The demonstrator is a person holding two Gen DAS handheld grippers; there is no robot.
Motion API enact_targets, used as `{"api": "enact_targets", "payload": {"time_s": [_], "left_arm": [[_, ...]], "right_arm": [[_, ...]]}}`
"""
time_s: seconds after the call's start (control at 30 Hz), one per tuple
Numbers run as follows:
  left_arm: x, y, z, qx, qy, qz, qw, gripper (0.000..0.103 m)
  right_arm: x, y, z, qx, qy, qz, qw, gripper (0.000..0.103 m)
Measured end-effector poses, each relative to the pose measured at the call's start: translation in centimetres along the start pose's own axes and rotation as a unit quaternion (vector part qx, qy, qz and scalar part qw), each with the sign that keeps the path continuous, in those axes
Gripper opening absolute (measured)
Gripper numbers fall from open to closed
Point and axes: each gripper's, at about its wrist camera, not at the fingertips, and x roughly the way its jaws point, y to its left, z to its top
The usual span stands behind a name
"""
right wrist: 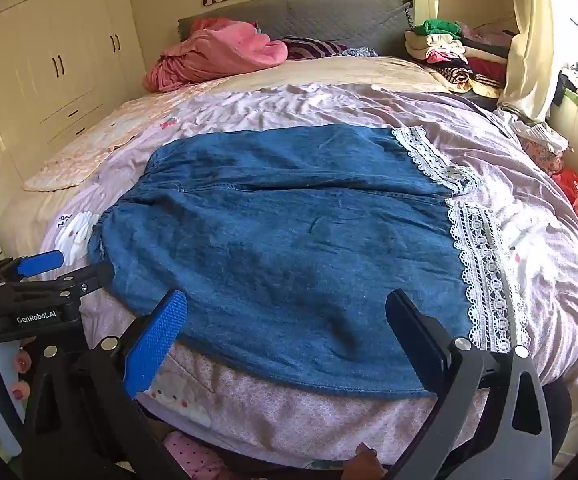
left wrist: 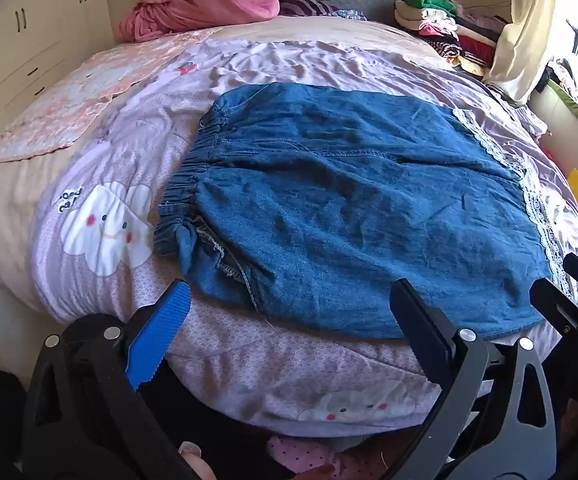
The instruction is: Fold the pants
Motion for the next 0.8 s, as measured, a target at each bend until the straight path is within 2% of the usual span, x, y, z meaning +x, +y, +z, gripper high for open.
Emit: {"api": "enact_targets", "payload": {"time_s": [0.27, 0.8], "left_arm": [[-0.10, 0.05, 0.15, 0.001, -0.002, 0.003, 1.0000, 0.094], [-0.33, 0.46, -0.08, 0.003, -0.006, 0.003, 1.0000, 0.094]], "right_arm": [[-0.02, 0.12, 0.01, -0.003, 0.000, 0.007, 1.000, 0.099], [-0.57, 0.50, 0.17, -0.012, -0.011, -0.014, 1.000, 0.099]]}}
